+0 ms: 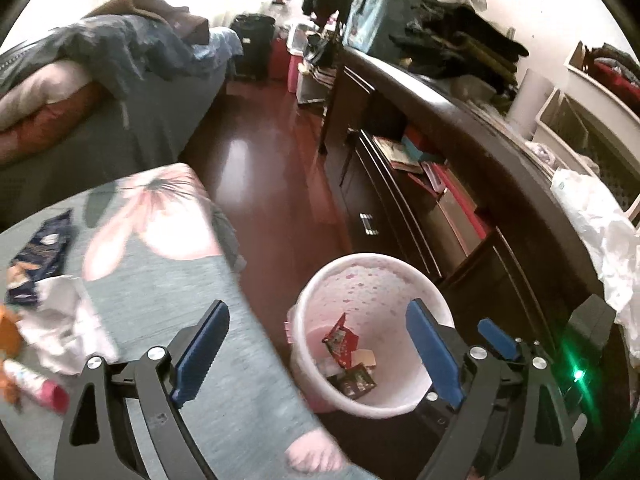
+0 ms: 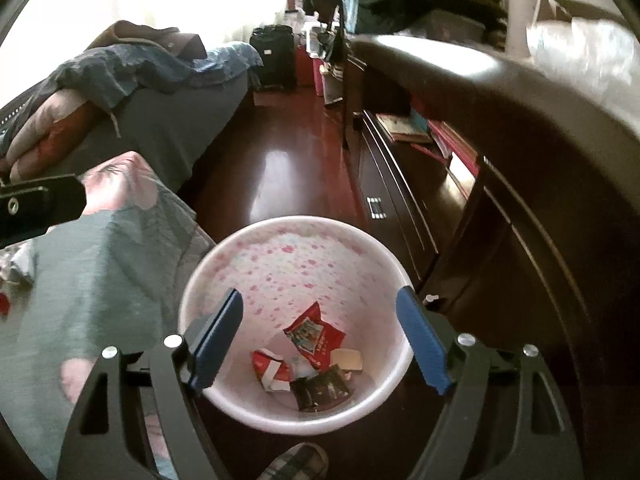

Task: Collect trash
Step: 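Return to the table and grasp the orange toy bear with the left tool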

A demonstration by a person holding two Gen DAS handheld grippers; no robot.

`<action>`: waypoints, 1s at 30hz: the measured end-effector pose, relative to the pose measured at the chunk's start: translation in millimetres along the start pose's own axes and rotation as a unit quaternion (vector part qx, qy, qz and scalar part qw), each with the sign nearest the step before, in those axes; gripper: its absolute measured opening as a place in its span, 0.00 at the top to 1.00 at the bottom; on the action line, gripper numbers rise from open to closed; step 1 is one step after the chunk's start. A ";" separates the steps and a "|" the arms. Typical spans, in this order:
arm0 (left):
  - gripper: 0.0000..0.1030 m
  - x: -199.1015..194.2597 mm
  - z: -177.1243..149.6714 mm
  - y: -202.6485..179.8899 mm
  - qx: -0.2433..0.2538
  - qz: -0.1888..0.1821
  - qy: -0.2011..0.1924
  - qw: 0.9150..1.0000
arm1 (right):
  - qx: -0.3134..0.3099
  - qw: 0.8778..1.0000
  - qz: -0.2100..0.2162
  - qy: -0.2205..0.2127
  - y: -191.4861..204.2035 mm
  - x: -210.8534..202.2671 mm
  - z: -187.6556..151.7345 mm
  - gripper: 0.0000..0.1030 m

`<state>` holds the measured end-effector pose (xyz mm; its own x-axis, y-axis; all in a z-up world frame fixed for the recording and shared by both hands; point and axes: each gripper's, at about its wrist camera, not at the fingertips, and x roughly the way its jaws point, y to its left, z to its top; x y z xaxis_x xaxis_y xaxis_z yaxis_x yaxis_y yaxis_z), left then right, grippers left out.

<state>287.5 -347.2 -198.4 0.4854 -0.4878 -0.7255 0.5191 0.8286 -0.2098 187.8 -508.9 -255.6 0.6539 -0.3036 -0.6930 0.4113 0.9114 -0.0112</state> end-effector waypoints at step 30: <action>0.04 -99.7 -99.7 209.5 -0.140 0.166 -0.003 0.976 | -0.169 0.978 0.120 -0.001 175.3 -96.9 -23.7 0.14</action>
<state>277.7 -97.6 -235.4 0.5981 -0.1795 -0.7810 0.1194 0.9837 -0.1347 181.5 -313.2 -207.5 0.7074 -0.0692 -0.7034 0.0114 0.9962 -0.0865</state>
